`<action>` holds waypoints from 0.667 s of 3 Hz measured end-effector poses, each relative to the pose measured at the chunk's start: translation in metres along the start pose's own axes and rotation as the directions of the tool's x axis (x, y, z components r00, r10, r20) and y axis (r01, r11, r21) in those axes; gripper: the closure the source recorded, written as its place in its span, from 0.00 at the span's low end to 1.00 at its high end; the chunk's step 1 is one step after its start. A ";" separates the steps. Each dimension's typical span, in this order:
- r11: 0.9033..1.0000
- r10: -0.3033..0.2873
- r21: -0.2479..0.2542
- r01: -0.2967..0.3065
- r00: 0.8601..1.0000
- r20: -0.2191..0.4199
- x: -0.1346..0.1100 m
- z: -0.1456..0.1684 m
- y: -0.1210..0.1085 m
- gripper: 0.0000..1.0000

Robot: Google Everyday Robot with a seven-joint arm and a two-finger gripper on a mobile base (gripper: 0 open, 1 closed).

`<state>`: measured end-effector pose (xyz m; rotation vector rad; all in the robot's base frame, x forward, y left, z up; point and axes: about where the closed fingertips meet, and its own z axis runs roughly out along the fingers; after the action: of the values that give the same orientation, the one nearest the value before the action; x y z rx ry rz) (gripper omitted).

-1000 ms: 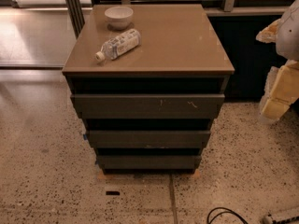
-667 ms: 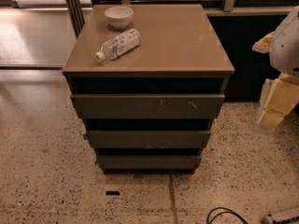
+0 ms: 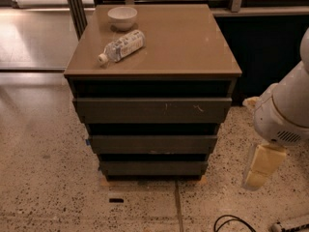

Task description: Open bottom drawer

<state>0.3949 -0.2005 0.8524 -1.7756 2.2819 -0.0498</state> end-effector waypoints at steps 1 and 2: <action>0.999 0.028 -0.017 -0.028 0.999 0.028 0.007 0.039 0.023 0.00; 0.998 0.068 -0.003 -0.068 0.994 0.081 0.009 0.081 0.033 0.00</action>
Offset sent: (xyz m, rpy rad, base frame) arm -0.0194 0.0136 -0.1207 0.1411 -0.0178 -0.0789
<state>0.3788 -0.1905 0.7669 -1.6676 2.2824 0.0349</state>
